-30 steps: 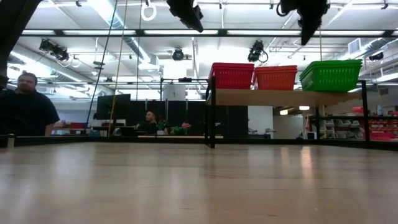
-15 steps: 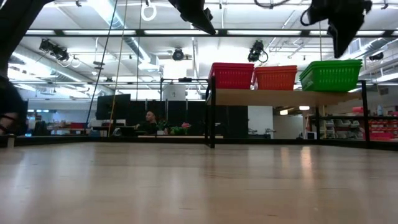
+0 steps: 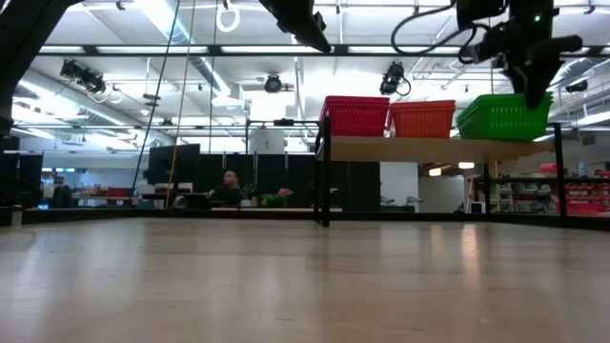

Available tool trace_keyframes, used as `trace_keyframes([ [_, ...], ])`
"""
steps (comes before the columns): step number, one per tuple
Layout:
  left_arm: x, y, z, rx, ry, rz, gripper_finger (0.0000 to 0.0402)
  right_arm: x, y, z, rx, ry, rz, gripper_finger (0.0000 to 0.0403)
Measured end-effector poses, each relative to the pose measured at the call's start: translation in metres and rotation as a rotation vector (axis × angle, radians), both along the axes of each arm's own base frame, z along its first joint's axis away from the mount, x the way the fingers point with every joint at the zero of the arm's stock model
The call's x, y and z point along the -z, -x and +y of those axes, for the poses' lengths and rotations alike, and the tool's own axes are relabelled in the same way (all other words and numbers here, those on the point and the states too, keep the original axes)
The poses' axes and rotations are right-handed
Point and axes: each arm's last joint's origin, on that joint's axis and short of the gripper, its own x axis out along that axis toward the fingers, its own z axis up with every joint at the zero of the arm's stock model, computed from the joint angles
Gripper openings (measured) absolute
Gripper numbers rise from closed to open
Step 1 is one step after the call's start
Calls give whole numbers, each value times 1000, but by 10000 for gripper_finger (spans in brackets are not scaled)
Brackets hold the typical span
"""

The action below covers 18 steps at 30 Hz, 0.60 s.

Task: Stack baskets on shelf by color
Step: Stack the green bin on top of the green bin on the shelf

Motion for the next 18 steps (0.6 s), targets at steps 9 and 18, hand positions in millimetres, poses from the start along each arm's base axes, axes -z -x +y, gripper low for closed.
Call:
trace_keyframes([
  [9, 2, 2, -1, 0, 10, 27, 80, 11, -11, -11, -83, 98, 153, 158],
  [18, 2, 3, -1, 0, 13, 37, 80, 10, -12, -14, -104, 168, 192, 158],
])
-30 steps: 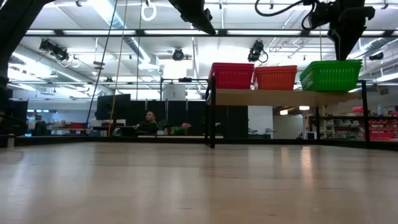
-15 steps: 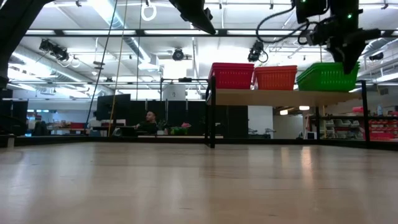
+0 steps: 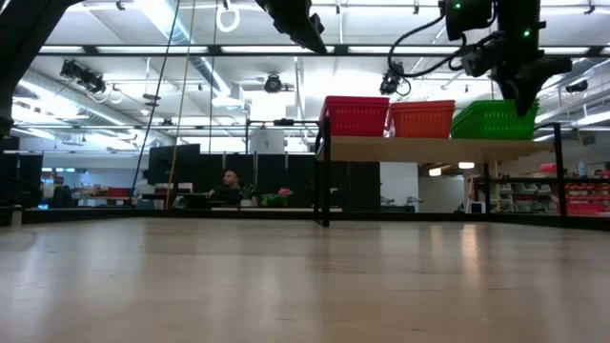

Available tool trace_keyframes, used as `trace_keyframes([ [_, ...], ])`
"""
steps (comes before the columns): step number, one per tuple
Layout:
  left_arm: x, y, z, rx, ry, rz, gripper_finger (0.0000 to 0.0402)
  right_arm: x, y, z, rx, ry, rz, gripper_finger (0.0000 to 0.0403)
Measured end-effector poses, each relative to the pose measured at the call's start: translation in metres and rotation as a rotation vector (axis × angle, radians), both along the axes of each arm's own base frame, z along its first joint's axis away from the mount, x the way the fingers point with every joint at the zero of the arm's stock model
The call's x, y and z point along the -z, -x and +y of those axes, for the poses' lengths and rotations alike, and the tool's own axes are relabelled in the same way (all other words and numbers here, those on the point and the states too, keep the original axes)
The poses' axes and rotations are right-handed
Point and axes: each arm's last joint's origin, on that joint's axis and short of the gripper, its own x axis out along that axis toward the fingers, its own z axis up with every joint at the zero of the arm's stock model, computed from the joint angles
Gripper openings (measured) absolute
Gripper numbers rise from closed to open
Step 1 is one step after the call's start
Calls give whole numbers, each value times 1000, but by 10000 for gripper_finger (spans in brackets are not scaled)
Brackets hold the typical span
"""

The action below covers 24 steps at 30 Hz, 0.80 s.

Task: Stack baskets on shelf by color
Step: Stack the green bin on top of the green bin on the shelf, then adjust the stacked orange bin

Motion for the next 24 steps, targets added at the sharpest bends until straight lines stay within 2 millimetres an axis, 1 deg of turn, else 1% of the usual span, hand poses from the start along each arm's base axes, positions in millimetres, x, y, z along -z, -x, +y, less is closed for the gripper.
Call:
trace_keyframes([
  [6, 2, 3, -1, -1, 13, 35, 80, -2, 7, 3, 35, 3, 33, 158],
  [11, 2, 3, -1, -5, 17, 36, 80, -3, 9, 4, 83, 19, -3, 158],
  [13, 2, 3, -1, -5, 17, 38, 80, -6, 10, 5, 93, 29, -25, 158],
  [17, 3, 4, -1, -5, 20, 46, 80, -25, 8, 8, 115, 63, -129, 158],
  [20, 3, 5, 1, -11, 25, 59, 80, -44, 3, 12, 121, 48, -286, 158],
  [24, 4, 8, 3, -31, 17, 83, 80, -64, -5, 18, 64, -9, -458, 158],
])
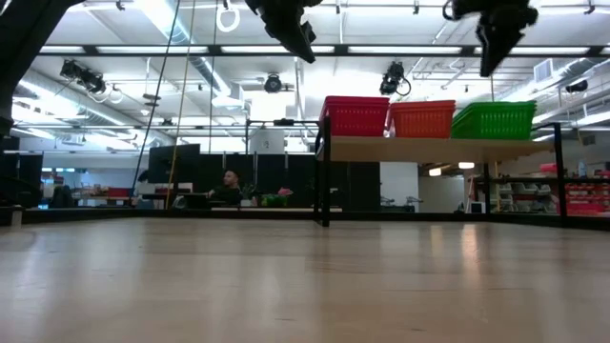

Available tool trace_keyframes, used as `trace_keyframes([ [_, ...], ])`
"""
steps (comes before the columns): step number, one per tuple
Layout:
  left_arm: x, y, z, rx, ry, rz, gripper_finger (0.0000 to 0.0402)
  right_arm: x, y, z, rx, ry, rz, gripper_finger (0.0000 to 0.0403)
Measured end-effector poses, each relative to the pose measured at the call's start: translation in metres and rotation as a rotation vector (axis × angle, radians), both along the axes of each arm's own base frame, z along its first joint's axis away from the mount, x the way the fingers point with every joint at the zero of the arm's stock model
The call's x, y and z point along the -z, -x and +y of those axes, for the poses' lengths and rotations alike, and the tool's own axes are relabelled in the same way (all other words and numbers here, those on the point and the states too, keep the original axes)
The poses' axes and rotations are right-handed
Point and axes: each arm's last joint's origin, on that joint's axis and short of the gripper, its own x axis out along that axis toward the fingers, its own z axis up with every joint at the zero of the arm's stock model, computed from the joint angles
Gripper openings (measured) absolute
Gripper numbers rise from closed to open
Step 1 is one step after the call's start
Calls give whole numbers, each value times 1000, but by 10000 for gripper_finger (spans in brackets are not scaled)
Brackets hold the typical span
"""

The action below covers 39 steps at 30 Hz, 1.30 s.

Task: Stack baskets on shelf by color
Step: Adjust the stacked orange bin

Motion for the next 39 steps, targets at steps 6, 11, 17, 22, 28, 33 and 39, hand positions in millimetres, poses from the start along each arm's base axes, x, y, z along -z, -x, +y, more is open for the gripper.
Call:
trace_keyframes([
  [6, 2, 3, 0, 0, -1, 30, 80, -5, -21, 4, -132, -3, -126, 158],
  [11, 3, 9, 8, -26, -4, 74, 80, 5, -62, -5, -217, 37, -138, 158],
  [17, 6, 19, 17, -64, 25, 131, 80, 34, -99, -20, -248, 79, 30, 158],
  [22, 7, 23, 19, -72, 38, 158, 80, 49, -109, -31, -231, 55, 92, 158],
  [28, 7, 23, 19, -71, 43, 169, 80, 54, -106, -34, -208, 16, 148, 158],
  [33, 7, 24, 19, -72, 44, 171, 80, 51, -95, -29, -175, -24, 172, 155],
  [39, 7, 23, 19, -77, 44, 163, 80, 46, -91, -22, -206, -106, 102, 111],
])
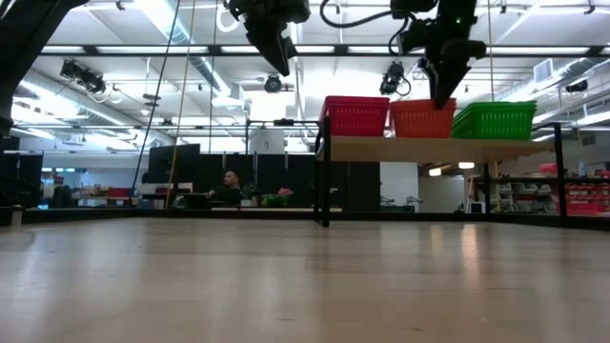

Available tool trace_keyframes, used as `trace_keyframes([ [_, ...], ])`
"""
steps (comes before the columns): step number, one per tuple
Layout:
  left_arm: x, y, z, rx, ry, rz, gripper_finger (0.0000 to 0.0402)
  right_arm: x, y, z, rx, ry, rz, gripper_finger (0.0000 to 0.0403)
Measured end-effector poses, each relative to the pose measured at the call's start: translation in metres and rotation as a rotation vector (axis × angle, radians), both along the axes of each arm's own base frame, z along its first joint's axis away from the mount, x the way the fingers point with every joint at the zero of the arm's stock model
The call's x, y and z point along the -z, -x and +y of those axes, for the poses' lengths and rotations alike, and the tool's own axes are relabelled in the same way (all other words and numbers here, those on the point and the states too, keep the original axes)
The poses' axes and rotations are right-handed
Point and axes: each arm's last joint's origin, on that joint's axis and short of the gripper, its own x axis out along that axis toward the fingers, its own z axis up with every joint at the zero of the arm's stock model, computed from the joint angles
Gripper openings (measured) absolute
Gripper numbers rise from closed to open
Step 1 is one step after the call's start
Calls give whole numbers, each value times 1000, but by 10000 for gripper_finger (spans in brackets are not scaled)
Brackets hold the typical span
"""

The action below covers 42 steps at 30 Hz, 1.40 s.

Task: Stack baskets on shelf by color
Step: Adjust the stacked orange bin, then return to Home Position

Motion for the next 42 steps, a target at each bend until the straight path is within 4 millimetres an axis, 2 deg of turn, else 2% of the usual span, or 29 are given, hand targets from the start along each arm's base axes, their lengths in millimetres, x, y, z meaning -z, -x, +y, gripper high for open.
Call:
trace_keyframes([
  [6, 0, 0, 0, -17, 8, 0, 80, 0, 0, 1, -7, -4, 5, 34],
  [11, 0, 0, 0, -17, 8, 1, 80, 1, 4, 1, -13, 16, 60, 19],
  [19, 0, 0, 0, -17, 8, 1, 80, 1, 8, -2, -15, 21, 100, 47],
  [31, 0, 0, 0, -17, 8, 1, 80, 2, 11, -2, -55, 11, 143, 50],
  [37, 0, 0, 0, -17, 8, 1, 80, -5, 16, 1, -53, 28, 105, 85],
  [42, 0, 0, 0, -22, 11, 1, 80, -19, 30, 7, -27, 48, 16, 127],
])
